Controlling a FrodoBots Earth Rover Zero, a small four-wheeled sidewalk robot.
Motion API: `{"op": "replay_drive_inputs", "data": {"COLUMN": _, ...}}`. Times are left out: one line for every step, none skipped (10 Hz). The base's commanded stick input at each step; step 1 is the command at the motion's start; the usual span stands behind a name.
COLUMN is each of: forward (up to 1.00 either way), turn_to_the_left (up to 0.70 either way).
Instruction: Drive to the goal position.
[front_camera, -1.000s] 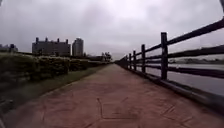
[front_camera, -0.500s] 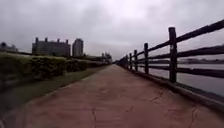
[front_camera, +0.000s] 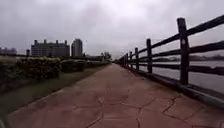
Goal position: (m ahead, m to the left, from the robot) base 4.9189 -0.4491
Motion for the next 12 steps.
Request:
{"op": "replay_drive_inputs", "data": {"forward": 1.0, "turn_to_the_left": 0.0}}
{"op": "replay_drive_inputs", "data": {"forward": 1.0, "turn_to_the_left": 0.0}}
{"op": "replay_drive_inputs", "data": {"forward": 1.0, "turn_to_the_left": 0.0}}
{"op": "replay_drive_inputs", "data": {"forward": 1.0, "turn_to_the_left": 0.0}}
{"op": "replay_drive_inputs", "data": {"forward": 1.0, "turn_to_the_left": 0.0}}
{"op": "replay_drive_inputs", "data": {"forward": 1.0, "turn_to_the_left": 0.0}}
{"op": "replay_drive_inputs", "data": {"forward": 1.0, "turn_to_the_left": 0.0}}
{"op": "replay_drive_inputs", "data": {"forward": 1.0, "turn_to_the_left": 0.0}}
{"op": "replay_drive_inputs", "data": {"forward": 1.0, "turn_to_the_left": 0.0}}
{"op": "replay_drive_inputs", "data": {"forward": 1.0, "turn_to_the_left": 0.0}}
{"op": "replay_drive_inputs", "data": {"forward": 1.0, "turn_to_the_left": 0.0}}
{"op": "replay_drive_inputs", "data": {"forward": 1.0, "turn_to_the_left": 0.0}}
